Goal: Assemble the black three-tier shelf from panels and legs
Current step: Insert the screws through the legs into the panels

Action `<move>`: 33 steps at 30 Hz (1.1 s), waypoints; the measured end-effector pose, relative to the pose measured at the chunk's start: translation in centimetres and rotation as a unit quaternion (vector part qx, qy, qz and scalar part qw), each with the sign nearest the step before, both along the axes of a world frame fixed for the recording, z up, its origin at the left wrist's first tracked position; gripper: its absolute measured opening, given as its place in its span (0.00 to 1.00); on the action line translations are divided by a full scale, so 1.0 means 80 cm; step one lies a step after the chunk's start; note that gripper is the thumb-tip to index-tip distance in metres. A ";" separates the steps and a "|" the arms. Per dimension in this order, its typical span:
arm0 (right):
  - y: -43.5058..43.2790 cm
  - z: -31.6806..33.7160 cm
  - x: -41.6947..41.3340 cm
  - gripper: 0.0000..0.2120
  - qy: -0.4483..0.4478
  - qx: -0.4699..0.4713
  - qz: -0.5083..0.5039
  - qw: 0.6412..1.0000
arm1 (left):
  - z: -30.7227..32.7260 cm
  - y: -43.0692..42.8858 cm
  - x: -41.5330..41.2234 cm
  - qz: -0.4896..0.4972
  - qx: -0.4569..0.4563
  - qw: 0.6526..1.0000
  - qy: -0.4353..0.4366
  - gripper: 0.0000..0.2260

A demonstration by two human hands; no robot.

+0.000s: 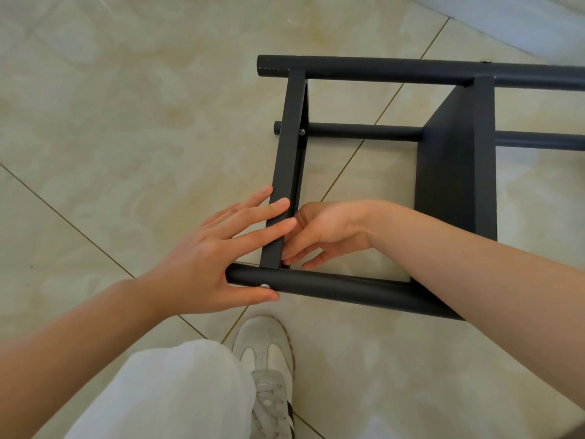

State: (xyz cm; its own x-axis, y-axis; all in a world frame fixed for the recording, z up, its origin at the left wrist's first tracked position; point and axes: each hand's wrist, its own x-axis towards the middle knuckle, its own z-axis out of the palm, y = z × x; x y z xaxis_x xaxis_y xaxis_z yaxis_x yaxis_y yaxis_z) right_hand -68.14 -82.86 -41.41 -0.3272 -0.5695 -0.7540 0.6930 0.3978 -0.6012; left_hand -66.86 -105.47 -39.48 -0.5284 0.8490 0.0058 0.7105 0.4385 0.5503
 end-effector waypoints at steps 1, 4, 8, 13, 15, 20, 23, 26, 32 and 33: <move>0.000 0.000 0.000 0.04 0.000 0.000 0.001 1.000 | 0.000 0.000 0.000 0.000 0.002 1.000 -0.001 0.35; -0.002 0.002 0.001 0.04 -0.008 0.002 0.003 1.000 | 0.000 0.000 0.000 0.001 0.007 1.000 -0.001 0.35; -0.004 0.005 0.003 0.06 -0.010 0.004 0.000 1.000 | 0.000 0.000 0.000 0.001 0.004 1.000 -0.004 0.35; -0.002 0.004 0.003 0.05 -0.020 -0.020 -0.007 1.000 | 0.000 -0.001 0.000 0.001 0.006 1.000 -0.005 0.35; 0.000 0.002 0.003 0.06 -0.025 -0.026 -0.008 0.999 | 0.000 -0.001 0.000 0.001 0.003 1.000 -0.006 0.35; 0.000 0.002 0.002 0.05 -0.027 -0.027 -0.002 0.999 | -0.001 0.000 0.000 0.003 0.006 1.000 -0.009 0.35; -0.002 0.006 -0.001 0.04 -0.007 0.004 0.006 1.000 | -0.001 -0.001 0.000 0.002 0.007 1.000 -0.011 0.34; -0.005 0.008 0.000 0.03 -0.001 0.017 0.008 1.000 | -0.001 -0.001 0.000 0.003 0.005 1.000 -0.009 0.34; -0.001 0.005 0.003 0.05 -0.013 -0.011 -0.004 1.000 | -0.001 -0.001 0.001 0.005 0.002 1.000 -0.010 0.34; -0.001 0.004 0.003 0.05 -0.015 -0.015 -0.004 1.000 | -0.001 -0.001 0.001 0.006 0.000 1.000 -0.011 0.34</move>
